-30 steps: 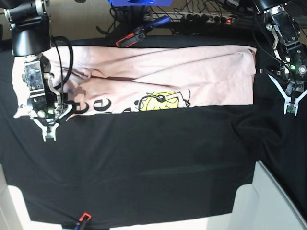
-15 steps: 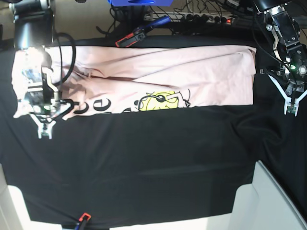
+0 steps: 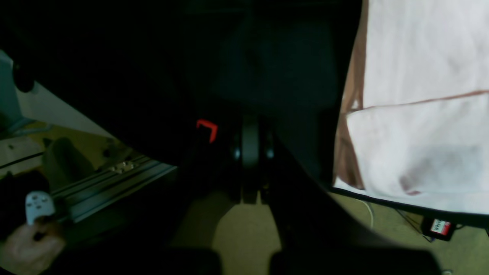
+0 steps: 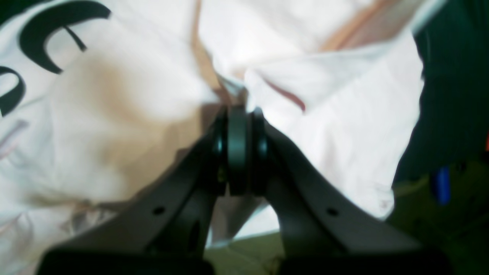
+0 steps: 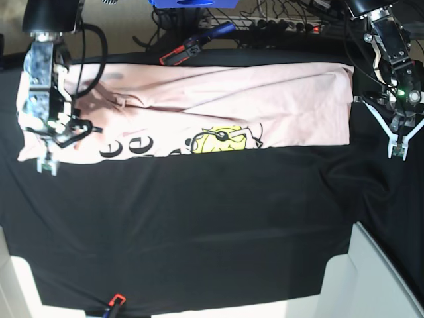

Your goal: Fold the T-shirt properly

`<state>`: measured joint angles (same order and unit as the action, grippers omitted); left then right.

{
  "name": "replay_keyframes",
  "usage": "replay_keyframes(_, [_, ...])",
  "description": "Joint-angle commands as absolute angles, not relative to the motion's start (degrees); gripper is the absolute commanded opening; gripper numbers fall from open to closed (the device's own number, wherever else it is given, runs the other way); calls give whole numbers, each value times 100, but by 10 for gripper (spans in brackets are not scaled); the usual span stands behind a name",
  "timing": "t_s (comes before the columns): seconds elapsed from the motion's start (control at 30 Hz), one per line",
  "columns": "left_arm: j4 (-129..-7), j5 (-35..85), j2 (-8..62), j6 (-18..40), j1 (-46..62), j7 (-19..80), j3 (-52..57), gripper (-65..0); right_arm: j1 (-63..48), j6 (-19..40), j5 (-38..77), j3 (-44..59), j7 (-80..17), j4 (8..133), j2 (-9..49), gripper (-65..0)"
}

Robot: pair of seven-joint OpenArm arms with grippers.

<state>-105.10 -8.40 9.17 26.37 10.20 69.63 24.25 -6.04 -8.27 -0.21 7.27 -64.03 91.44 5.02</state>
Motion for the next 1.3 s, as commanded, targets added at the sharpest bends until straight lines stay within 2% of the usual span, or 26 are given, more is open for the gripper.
replay_keyframes(0.0, [-10598, -892, 1007, 2615, 980, 6932, 2448, -642, -585, -866, -48, 778, -6334, 9367, 558, -650])
replay_keyframes(0.4, [-10598, -892, 1007, 2615, 971, 6932, 2448, -642, -945, -866, -48, 1349, -6299, 9543, 620, -650])
replay_keyframes(0.63, [-10598, -892, 1007, 2615, 971, 6932, 2448, -642, -752, -866, -48, 1376, -6097, 9059, 1218, -650])
replay_keyframes(0.77, [-10598, -892, 1007, 2615, 971, 6932, 2448, -642, -699, -866, -48, 1402, -6097, 8822, 1376, -650])
replay_keyframes(1.13, [-10598, -892, 1007, 2615, 971, 6932, 2448, -642, -673, -866, -48, 1402, -6158, 8804, 1226, -644])
replay_keyframes(1.2, [-10598, -892, 1007, 2615, 971, 6932, 2448, -642, -664, -866, -48, 1402, -6246, 8813, 1226, -608])
replay_keyframes(1.27, [-10598, -892, 1007, 2615, 971, 6932, 2448, -642, -664, -866, -48, 1402, -6299, 8892, 1226, -540])
